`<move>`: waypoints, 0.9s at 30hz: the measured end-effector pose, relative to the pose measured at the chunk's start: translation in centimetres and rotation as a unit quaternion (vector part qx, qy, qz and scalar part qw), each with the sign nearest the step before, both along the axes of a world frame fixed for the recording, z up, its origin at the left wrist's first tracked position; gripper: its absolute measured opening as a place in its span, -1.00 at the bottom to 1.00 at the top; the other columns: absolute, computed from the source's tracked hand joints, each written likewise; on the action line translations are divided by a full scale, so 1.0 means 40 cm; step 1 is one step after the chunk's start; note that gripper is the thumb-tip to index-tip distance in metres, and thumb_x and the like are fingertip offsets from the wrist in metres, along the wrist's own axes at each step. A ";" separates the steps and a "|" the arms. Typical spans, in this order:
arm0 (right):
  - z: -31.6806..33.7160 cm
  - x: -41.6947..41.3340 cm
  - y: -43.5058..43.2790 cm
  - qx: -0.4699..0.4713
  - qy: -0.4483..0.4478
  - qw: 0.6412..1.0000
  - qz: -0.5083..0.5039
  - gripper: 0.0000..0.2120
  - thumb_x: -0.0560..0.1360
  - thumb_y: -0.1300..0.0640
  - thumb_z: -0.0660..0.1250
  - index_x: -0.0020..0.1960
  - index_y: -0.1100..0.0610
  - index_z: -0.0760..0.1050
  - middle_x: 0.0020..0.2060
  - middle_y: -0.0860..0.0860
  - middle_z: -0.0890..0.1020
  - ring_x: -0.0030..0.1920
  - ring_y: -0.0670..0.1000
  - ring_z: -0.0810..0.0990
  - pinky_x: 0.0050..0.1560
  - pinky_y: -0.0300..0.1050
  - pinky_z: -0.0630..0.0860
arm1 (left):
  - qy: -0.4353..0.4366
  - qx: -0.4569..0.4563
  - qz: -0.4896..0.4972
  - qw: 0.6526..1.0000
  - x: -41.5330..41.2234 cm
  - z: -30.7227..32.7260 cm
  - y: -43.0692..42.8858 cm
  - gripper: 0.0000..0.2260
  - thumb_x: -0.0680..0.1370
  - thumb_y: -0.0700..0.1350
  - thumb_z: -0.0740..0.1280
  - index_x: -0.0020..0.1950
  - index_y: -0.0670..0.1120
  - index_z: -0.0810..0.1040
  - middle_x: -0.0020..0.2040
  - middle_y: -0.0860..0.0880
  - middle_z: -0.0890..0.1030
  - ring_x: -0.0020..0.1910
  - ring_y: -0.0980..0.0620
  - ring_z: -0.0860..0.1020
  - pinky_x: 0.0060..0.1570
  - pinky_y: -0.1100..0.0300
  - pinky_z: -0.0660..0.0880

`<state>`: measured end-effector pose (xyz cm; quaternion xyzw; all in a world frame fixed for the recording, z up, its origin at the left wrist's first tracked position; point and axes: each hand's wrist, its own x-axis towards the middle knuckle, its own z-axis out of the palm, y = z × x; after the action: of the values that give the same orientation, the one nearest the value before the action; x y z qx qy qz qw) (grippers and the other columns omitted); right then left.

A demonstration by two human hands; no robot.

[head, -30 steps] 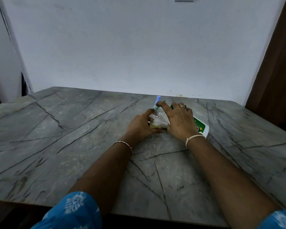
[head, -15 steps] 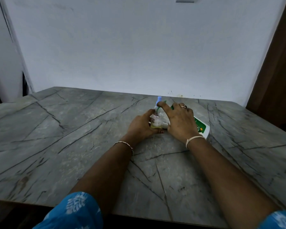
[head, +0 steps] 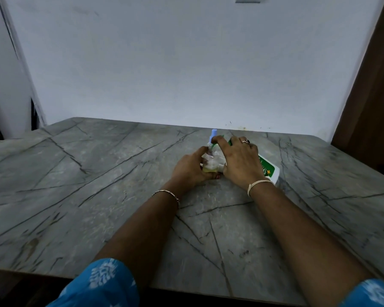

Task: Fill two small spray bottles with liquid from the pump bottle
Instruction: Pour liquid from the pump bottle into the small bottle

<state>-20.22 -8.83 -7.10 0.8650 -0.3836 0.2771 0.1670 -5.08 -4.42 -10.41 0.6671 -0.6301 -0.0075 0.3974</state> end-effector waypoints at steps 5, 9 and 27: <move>-0.002 -0.016 -0.003 0.002 0.015 1.000 0.005 -0.19 0.43 0.03 0.42 0.50 -0.21 0.01 0.13 0.15 0.50 0.21 0.21 0.44 0.16 0.15 0.40 | 0.003 -0.008 -0.001 1.000 -0.001 0.000 0.002 -0.27 0.25 0.19 0.55 0.34 0.07 0.38 0.05 0.04 0.65 -0.03 0.06 0.61 -0.14 0.32 0.40; -0.001 -0.023 -0.003 0.005 0.024 1.000 0.005 -0.19 0.44 0.05 0.41 0.50 -0.23 -0.01 0.13 0.15 0.49 0.21 0.20 0.43 0.16 0.16 0.40 | -0.004 -0.006 -0.002 1.000 -0.002 0.000 0.003 -0.28 0.26 0.16 0.55 0.35 0.06 0.37 0.08 0.04 0.65 -0.01 0.05 0.61 -0.10 0.31 0.43; -0.004 -0.023 -0.005 -0.010 0.016 1.000 0.011 -0.21 0.41 0.03 0.44 0.48 -0.19 0.06 0.09 0.12 0.50 0.19 0.18 0.44 0.16 0.15 0.39 | -0.004 -0.005 0.003 1.000 -0.002 -0.002 0.002 -0.24 0.24 0.18 0.56 0.37 0.06 0.36 0.08 0.02 0.64 -0.03 0.05 0.61 -0.12 0.32 0.40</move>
<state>-21.14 -9.01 -7.26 0.8716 -0.3686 0.2693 0.1788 -5.15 -4.35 -10.47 0.6666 -0.6298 -0.0007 0.3986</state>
